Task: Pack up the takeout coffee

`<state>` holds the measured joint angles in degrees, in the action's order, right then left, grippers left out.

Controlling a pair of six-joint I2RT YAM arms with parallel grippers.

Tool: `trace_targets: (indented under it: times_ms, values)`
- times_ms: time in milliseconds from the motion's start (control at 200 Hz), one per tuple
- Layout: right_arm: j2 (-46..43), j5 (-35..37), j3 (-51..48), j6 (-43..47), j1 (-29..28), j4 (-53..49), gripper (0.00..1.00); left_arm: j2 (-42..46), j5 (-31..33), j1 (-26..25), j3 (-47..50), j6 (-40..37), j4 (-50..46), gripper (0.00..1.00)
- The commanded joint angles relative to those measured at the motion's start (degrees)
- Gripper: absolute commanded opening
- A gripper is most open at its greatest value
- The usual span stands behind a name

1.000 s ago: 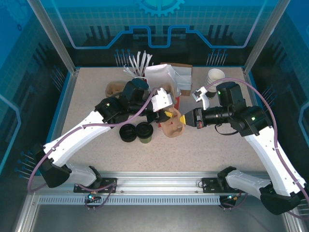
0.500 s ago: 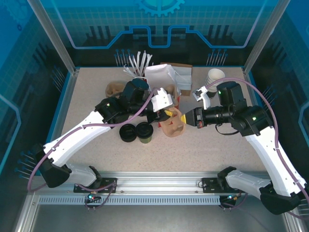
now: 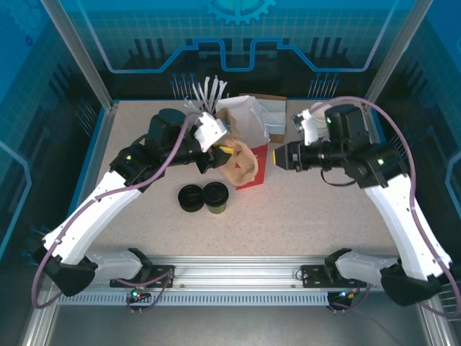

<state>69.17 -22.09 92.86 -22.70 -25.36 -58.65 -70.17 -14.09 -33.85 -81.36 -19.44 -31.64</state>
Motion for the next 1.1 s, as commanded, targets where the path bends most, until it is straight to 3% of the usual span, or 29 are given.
trace_targets:
  times_ms: [0, 375, 570, 820, 1001, 1096]
  values:
    - [6.6, 7.6, 4.6, 3.0, 0.6, 0.0, 0.37, 3.5, 0.6, 2.9, 2.2, 7.6, 0.1, 0.39]
    - [28.9, 19.7, 24.0, 8.5, 1.0, -3.0, 0.39, 8.8, -0.8, 7.0, 5.3, 16.2, 0.5, 0.35]
    - [34.2, 23.3, 29.0, 10.0, 1.3, -4.5, 0.42, 9.7, -2.4, 7.0, 5.1, 17.9, 0.5, 0.34]
    - [38.8, 22.8, 30.3, 10.3, 1.5, -5.1, 0.42, 10.0, -2.7, 7.0, 4.2, 19.1, 0.0, 0.33]
    - [40.8, 22.3, 30.3, 10.3, 1.5, -5.5, 0.37, 9.9, -3.3, 7.0, 2.6, 19.7, -0.7, 0.32]
    - [41.1, 22.4, 30.1, 10.6, 1.6, -5.8, 0.25, 9.9, -3.4, 7.0, 2.1, 20.0, -1.1, 0.32]
